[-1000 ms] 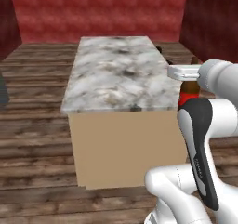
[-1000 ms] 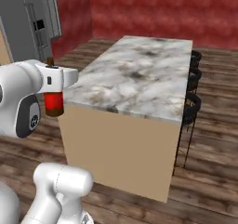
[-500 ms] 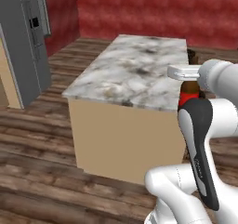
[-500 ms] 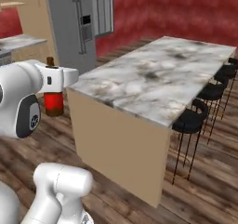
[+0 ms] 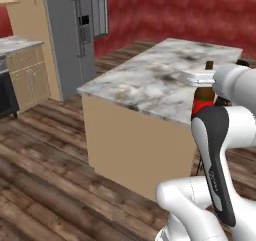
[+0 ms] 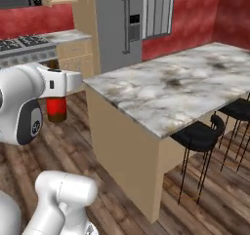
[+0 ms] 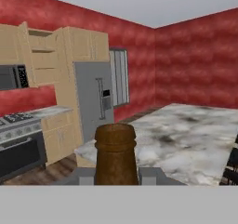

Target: Get the candle and the beer from the cabinet and move them to the dining counter.

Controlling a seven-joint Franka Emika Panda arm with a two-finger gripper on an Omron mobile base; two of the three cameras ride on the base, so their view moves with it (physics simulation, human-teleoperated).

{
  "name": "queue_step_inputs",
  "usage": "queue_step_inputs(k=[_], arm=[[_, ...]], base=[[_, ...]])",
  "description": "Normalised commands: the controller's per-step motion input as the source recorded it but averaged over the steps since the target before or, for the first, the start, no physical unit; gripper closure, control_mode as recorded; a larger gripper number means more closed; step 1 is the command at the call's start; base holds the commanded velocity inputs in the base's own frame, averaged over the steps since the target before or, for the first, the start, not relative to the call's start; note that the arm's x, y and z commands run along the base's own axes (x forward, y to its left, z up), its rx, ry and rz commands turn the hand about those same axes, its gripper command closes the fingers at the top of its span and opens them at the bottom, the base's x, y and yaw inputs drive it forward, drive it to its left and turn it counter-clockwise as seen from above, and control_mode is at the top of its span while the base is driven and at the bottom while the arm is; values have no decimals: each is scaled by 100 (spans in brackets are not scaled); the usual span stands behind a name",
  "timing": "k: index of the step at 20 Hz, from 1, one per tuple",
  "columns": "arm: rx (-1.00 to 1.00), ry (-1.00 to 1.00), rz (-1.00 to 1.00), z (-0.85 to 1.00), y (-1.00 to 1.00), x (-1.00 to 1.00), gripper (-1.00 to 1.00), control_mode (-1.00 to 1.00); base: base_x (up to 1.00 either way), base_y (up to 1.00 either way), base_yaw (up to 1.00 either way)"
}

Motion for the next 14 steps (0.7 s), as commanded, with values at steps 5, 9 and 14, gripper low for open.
queue_step_inputs(k=[5, 9, 14], arm=[[0, 0, 0, 0, 0, 0, 100, 100], [0, 0, 0, 0, 0, 0, 100, 100], [0, 0, 0, 0, 0, 0, 100, 100]], base=[[1, -100, 47], [0, -100, 48], [0, -100, 50]])
